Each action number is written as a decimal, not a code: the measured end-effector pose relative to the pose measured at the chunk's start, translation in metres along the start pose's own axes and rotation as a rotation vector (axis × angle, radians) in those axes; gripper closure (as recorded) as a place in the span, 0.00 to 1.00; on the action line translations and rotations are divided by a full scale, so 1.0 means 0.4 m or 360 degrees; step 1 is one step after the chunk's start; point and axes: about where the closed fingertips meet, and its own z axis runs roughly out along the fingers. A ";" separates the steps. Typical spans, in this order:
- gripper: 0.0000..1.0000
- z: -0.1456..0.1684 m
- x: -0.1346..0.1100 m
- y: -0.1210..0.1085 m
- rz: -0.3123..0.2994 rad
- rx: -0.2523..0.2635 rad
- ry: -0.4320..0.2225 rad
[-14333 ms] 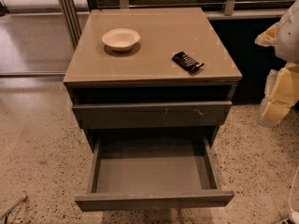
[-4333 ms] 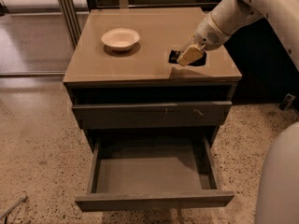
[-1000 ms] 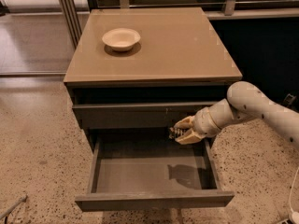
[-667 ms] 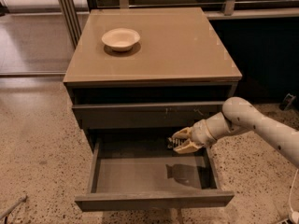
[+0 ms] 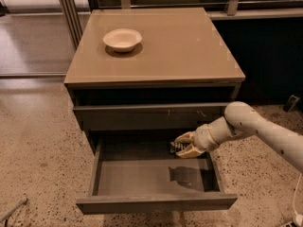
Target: Place rxbar chocolate into middle drawer
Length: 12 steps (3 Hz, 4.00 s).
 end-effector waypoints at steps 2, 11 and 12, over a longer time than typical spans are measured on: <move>1.00 0.077 0.131 0.004 -0.0092 0.0080 0.0038; 0.00 0.293 0.275 -0.033 -0.0106 0.0002 0.0078; 0.00 0.293 0.275 -0.033 -0.0106 0.0002 0.0078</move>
Offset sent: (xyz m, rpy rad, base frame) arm 0.0004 -0.0244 -0.0923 -0.0443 -0.1391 -0.0015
